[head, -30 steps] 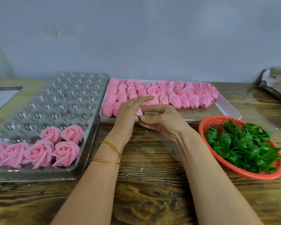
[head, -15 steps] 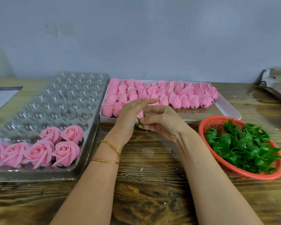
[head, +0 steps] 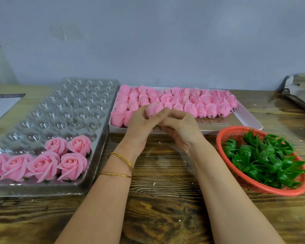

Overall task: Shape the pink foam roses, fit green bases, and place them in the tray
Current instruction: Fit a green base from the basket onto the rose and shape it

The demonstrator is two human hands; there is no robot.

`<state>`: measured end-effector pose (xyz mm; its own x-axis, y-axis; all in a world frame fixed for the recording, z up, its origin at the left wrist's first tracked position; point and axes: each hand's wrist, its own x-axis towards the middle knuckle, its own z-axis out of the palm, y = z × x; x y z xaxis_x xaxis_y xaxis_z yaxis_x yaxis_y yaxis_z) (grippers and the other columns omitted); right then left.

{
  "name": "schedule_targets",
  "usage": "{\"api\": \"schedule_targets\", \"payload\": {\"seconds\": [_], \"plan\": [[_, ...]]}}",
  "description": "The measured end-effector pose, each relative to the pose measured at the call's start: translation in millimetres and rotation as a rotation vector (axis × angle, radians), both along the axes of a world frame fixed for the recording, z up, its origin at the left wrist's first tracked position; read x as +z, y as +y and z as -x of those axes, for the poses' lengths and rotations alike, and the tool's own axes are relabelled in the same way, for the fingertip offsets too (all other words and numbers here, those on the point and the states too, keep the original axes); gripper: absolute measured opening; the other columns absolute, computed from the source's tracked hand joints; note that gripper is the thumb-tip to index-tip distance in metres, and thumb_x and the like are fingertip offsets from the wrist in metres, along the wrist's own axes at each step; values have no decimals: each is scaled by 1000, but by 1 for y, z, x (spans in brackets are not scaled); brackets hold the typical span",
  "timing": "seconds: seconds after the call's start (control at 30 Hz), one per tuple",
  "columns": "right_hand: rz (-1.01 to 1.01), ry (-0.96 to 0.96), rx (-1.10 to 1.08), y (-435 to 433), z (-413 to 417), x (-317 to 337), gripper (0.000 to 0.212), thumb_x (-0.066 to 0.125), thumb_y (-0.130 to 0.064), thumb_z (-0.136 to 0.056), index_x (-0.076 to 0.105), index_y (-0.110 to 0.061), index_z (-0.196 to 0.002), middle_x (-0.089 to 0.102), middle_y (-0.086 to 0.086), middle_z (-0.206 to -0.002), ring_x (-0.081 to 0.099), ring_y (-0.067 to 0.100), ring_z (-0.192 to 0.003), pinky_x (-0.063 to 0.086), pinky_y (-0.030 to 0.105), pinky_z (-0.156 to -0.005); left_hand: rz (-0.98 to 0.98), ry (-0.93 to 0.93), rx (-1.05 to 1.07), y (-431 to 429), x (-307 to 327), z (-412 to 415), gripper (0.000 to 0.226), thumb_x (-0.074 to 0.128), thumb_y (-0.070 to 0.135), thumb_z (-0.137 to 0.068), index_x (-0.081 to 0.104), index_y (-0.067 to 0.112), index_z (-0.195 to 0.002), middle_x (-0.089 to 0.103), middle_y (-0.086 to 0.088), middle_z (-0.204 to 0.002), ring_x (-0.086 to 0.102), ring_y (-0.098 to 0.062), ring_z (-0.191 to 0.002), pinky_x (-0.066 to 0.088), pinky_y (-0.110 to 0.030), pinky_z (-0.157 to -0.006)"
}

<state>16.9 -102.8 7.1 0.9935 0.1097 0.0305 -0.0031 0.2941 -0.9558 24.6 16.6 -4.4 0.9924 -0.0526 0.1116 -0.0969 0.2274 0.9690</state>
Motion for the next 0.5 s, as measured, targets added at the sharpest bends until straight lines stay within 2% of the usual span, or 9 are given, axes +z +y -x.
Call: {"api": "schedule_targets", "payload": {"seconds": [0.07, 0.17, 0.27, 0.33, 0.43, 0.5], "plan": [[15, -18, -61, 0, -2, -3, 18, 67, 15, -77, 70, -1, -86, 71, 9, -72, 68, 20, -71, 59, 31, -74, -10, -7, -51, -1, 0, 2, 75, 81, 46, -56, 64, 0, -112, 69, -24, -113, 64, -38, -111, 49, -57, -100], [40, -40, -70, 1, -3, -4, 21, 68, 15, -77, 70, -5, -83, 72, 4, -68, 69, 19, -71, 58, 36, -79, -20, -4, -86, -2, -1, 2, 68, 86, 40, -63, 66, 0, -114, 70, -22, -112, 65, -36, -112, 48, -55, -102], [51, -54, -33, 1, -3, -5, 24, 68, 17, -75, 70, -1, -90, 73, 9, -75, 70, 24, -76, 59, 43, -81, -21, -39, -114, -2, -4, 1, 27, 80, 30, -76, 75, 14, -96, 75, -13, -97, 69, -27, -99, 55, -47, -91], [58, -65, -16, 2, -2, -5, 31, 68, 19, -74, 67, -2, -97, 73, 11, -80, 70, 26, -80, 60, 42, -78, -17, -70, -135, -2, -5, 1, 11, 76, 24, -82, 76, 20, -92, 75, -8, -90, 70, -21, -93, 57, -36, -80], [46, -69, -17, 2, -3, -5, 41, 67, 24, -72, 53, -10, -92, 74, 1, -77, 71, 16, -74, 59, 33, -66, 6, -60, -124, -2, -4, 1, 20, 77, 23, -79, 76, 19, -98, 76, -11, -98, 70, -22, -100, 56, -37, -85], [84, -78, -15, 1, -3, -6, 47, 66, 26, -71, 47, -11, -92, 75, -5, -80, 71, 13, -75, 59, 31, -65, 8, -53, -109, -2, -4, 1, 16, 76, 20, -79, 76, 19, -96, 76, -10, -98, 71, -21, -100, 56, -36, -86]]}}
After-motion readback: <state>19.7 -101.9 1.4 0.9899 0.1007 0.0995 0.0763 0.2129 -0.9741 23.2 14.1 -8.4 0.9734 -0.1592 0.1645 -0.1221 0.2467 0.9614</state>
